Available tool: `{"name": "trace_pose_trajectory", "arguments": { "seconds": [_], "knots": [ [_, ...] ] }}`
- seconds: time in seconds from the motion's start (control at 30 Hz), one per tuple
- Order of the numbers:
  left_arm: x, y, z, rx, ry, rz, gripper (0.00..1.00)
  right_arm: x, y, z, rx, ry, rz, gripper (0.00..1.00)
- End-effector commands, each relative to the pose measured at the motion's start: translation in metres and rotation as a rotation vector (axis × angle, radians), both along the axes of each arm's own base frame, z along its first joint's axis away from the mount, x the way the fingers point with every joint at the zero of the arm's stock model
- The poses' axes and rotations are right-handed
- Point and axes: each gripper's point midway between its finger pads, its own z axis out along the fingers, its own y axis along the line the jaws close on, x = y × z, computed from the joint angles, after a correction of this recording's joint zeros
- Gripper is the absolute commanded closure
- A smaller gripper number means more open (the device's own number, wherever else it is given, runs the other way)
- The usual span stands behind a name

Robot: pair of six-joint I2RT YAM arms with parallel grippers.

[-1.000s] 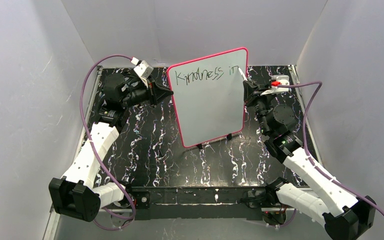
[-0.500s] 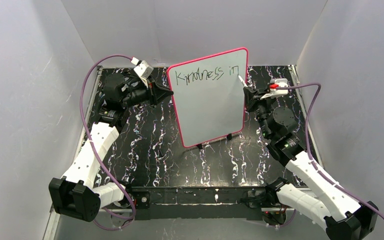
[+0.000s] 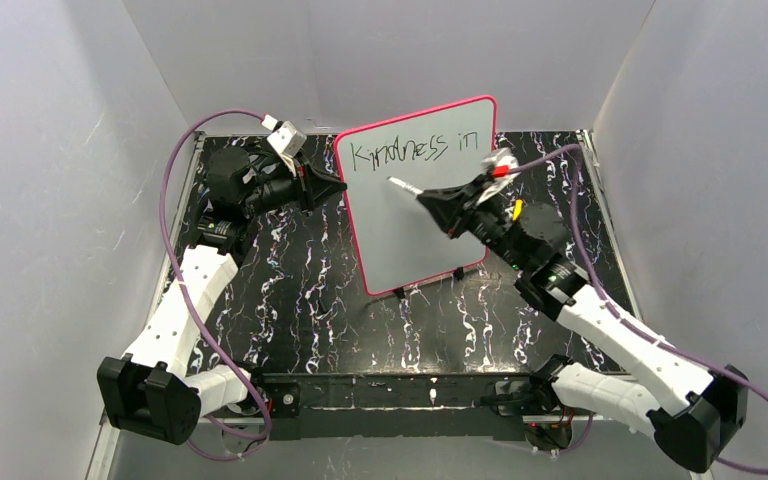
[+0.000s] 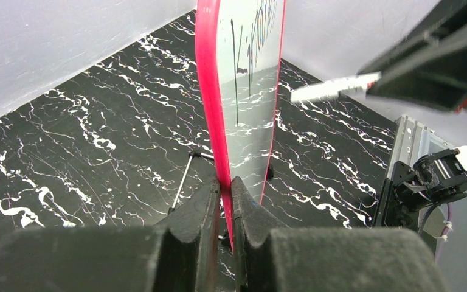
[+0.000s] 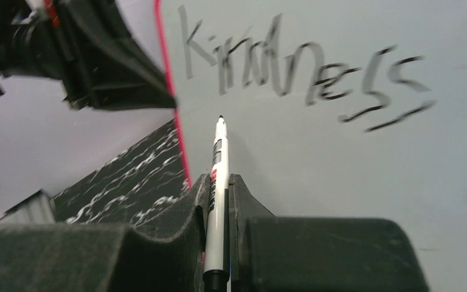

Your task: Write a sentence on the whiteboard

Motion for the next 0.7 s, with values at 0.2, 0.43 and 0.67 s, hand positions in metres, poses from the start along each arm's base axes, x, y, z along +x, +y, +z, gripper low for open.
{"name": "trace_pose_trajectory", "arguments": {
  "seconds": [0.2, 0.43, 0.67],
  "knots": [
    [-0.014, -0.002, -0.005, 0.007, 0.02, -0.034, 1.0, -0.025, 0.053, 0.005, 0.057, -0.045, 0.112, 0.99],
    [-0.014, -0.003, -0.006, 0.007, 0.024, -0.04, 1.0, -0.016, 0.062, -0.009, 0.045, -0.023, 0.099, 0.99],
    [-0.014, -0.003, -0.005, 0.006, 0.022, -0.042, 1.0, -0.011, 0.066, -0.016, 0.038, -0.01, 0.093, 0.99]
  ]
}}
